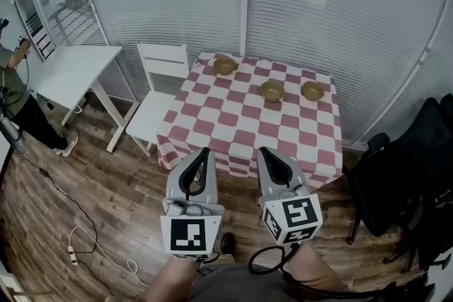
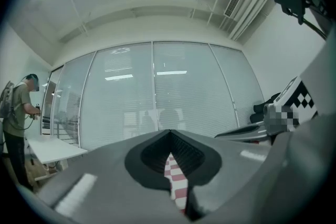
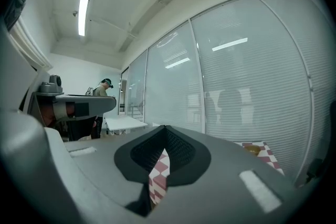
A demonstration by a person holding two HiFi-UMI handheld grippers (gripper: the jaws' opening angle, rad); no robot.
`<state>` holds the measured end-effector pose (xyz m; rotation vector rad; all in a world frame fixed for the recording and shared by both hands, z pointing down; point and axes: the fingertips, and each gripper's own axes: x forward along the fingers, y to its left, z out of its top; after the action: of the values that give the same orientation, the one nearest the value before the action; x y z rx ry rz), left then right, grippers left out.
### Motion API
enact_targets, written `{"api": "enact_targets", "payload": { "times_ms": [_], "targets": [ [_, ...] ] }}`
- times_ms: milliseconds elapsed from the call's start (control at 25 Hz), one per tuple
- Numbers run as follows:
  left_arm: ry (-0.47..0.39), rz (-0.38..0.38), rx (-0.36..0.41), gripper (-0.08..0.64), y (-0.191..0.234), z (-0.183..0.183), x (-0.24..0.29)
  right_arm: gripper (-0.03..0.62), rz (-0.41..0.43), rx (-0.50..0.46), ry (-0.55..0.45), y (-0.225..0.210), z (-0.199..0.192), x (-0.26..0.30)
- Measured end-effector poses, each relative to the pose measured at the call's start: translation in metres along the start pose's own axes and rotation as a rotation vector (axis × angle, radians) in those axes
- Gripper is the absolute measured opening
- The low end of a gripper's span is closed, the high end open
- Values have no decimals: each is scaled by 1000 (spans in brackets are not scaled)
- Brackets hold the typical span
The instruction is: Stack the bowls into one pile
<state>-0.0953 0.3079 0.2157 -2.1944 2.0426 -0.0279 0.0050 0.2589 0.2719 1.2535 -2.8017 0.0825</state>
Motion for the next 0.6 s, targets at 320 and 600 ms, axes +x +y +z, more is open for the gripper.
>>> {"api": "enact_targets", "payload": {
  "times_ms": [320,600],
  "targets": [
    [-47,-11,-2,0,43,8,48,28,-32,-31,-39,-9,27,60],
    [14,-39,-16,0,43,-20,87,28,-64,-42,-19,-36,23,85]
  ]
}}
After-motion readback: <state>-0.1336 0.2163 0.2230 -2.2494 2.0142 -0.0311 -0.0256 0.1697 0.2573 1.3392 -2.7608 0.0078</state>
